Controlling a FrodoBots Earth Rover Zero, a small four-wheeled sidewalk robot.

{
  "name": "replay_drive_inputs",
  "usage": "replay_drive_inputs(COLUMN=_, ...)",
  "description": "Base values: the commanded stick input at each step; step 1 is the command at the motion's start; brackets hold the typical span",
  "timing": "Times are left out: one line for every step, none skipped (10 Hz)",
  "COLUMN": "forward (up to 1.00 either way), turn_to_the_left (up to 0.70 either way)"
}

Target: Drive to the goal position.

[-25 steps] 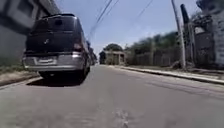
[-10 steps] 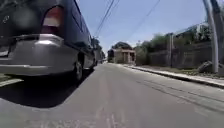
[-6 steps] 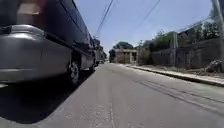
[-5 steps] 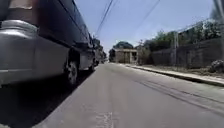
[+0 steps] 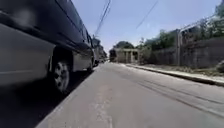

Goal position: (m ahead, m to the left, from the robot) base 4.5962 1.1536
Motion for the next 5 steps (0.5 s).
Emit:
replay_drive_inputs(forward=1.00, turn_to_the_left=0.00)
replay_drive_inputs(forward=1.00, turn_to_the_left=0.00)
replay_drive_inputs(forward=1.00, turn_to_the_left=0.00)
replay_drive_inputs(forward=1.00, turn_to_the_left=0.00)
replay_drive_inputs(forward=1.00, turn_to_the_left=0.00)
